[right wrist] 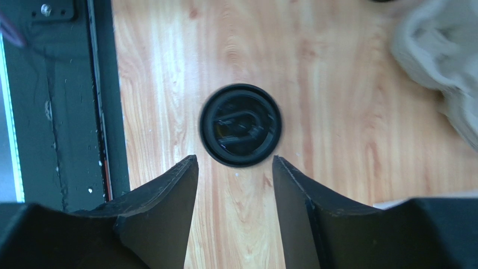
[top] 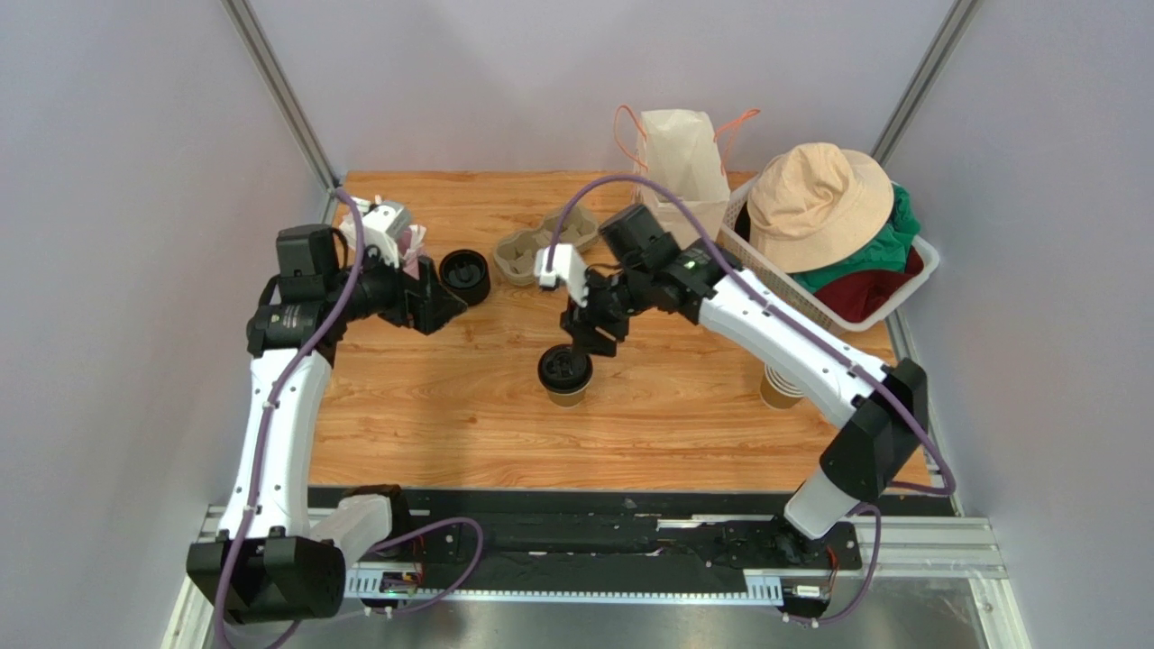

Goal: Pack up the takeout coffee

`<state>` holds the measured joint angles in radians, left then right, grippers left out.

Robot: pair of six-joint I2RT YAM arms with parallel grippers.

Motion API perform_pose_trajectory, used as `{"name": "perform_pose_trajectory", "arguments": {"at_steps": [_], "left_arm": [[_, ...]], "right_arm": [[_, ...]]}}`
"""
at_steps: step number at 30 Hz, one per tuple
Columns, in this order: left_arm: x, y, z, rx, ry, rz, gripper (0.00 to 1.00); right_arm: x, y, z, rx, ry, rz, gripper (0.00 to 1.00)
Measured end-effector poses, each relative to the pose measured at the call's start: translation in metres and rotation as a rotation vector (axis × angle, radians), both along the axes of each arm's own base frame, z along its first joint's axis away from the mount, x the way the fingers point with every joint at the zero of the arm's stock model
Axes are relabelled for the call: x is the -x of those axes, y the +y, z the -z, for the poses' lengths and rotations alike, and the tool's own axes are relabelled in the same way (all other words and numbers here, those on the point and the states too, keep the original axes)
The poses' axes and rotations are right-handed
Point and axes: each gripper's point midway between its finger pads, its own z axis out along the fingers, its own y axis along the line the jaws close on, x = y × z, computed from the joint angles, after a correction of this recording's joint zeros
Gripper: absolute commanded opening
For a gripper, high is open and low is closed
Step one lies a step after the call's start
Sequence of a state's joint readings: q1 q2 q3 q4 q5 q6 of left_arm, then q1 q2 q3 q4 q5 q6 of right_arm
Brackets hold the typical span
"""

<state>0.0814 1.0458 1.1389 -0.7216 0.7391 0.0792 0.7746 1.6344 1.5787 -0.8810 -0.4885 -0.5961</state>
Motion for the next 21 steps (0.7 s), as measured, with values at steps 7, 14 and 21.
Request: {"name": "perform_pose_trajectory", "arguments": {"at_steps": [7, 14, 21], "left_arm": [[0.004, -0.057, 0.041, -0.059, 0.163, 0.188, 0.99], [-0.002, -0.101, 0.089, -0.099, 0.355, 0.319, 0.99], [-0.006, -0.127, 0.126, -0.128, 0.48, 0.388, 0.99]], "right_arm": [[-0.037, -0.071, -0.018, -0.106, 0.084, 0.265, 0.57], [-0.004, -0.101, 0.017, -0.096, 0.221, 0.332, 0.57], [0.021, -0.107, 0.005, -0.148, 0.21, 0.319, 0.57]]}}
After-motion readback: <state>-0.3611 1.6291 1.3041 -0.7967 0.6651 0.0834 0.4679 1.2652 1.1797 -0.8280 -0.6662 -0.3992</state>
